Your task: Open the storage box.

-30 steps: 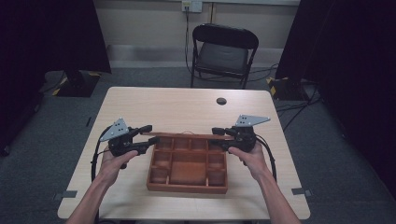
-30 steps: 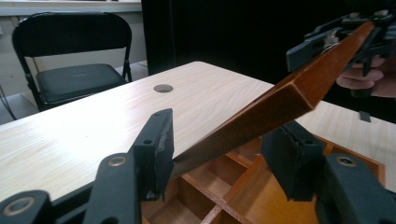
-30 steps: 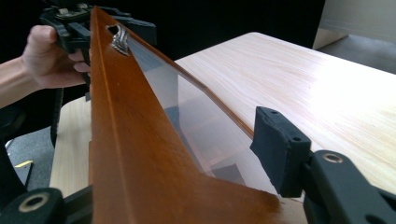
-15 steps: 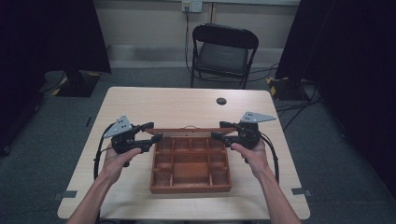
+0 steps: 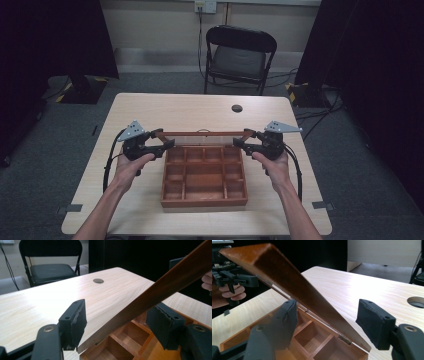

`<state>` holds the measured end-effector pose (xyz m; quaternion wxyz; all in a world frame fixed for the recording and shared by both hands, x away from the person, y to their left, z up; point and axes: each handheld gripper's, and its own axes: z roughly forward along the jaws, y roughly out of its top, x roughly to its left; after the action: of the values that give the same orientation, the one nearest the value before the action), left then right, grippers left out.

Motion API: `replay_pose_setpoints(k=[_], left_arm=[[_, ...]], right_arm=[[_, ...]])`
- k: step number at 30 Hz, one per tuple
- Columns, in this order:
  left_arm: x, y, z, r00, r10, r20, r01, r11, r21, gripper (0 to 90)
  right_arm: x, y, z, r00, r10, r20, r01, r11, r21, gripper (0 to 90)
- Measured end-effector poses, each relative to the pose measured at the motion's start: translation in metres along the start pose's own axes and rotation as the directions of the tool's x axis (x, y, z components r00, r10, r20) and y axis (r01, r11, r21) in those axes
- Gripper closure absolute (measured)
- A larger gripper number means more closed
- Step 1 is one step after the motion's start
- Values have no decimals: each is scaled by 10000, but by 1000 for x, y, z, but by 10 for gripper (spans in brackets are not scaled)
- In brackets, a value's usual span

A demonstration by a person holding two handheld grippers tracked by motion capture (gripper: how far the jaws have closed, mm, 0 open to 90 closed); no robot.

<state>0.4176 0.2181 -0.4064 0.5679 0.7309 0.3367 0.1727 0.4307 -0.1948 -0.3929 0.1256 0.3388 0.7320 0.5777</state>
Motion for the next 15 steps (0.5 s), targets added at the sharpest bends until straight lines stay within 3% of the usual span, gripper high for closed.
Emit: replay_pose_setpoints(k=[3,15], left_arm=[[3,-1,3,9998,-188,-64,189,9998,73,330],[9,-4,9,9989,-185,-422,201,9990,392,388]], right_arm=[[1,0,1,9998,-19,198,19,10000,-20,338],[-4,-3,9,9983,229,531,-224,9997,-103,374]])
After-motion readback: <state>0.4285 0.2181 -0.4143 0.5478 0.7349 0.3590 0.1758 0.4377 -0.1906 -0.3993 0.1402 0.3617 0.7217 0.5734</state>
